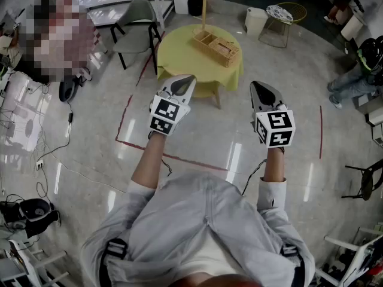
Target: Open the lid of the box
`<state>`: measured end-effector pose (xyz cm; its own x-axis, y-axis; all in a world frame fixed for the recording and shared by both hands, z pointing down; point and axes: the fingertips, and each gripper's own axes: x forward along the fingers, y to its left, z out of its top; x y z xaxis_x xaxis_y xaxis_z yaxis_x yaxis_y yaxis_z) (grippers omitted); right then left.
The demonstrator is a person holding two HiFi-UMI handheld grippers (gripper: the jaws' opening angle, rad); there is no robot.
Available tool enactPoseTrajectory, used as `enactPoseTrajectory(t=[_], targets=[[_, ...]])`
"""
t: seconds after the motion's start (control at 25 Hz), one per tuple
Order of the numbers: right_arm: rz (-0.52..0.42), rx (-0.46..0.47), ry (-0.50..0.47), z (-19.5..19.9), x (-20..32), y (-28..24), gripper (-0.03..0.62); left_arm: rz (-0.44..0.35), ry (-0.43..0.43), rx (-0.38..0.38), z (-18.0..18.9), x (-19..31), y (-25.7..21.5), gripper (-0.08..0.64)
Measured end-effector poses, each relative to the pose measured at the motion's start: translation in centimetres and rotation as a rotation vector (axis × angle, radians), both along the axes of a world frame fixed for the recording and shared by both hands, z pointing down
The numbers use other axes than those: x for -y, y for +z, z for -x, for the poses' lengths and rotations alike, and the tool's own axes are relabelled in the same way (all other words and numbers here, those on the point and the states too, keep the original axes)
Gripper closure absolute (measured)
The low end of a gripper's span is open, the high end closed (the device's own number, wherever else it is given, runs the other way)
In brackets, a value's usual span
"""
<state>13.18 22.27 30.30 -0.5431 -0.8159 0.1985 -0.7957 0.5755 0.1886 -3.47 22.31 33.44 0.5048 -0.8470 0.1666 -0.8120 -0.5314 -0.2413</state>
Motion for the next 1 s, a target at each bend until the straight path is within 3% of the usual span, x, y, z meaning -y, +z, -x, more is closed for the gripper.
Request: enactPoseTrajectory(t=[0.36,0.68,1.0], targets=[[0.009,0.038,0.014,-3.0,1.4,0.6,0.569,-0.001,-0.027,0.003,-2.0,0.9,0.8,0.531],[0.055,0.048,-0.049,-5.1,2.5,2.5,0.569,0.024,-0.058,0.003,-3.9,2.0,1.9,0.531],[0.067,0.079,-0.059,-5.5,8.0,3.6,0.571,0.039,-0.048,0.010,-4.5,7.6,3.6,0.531]])
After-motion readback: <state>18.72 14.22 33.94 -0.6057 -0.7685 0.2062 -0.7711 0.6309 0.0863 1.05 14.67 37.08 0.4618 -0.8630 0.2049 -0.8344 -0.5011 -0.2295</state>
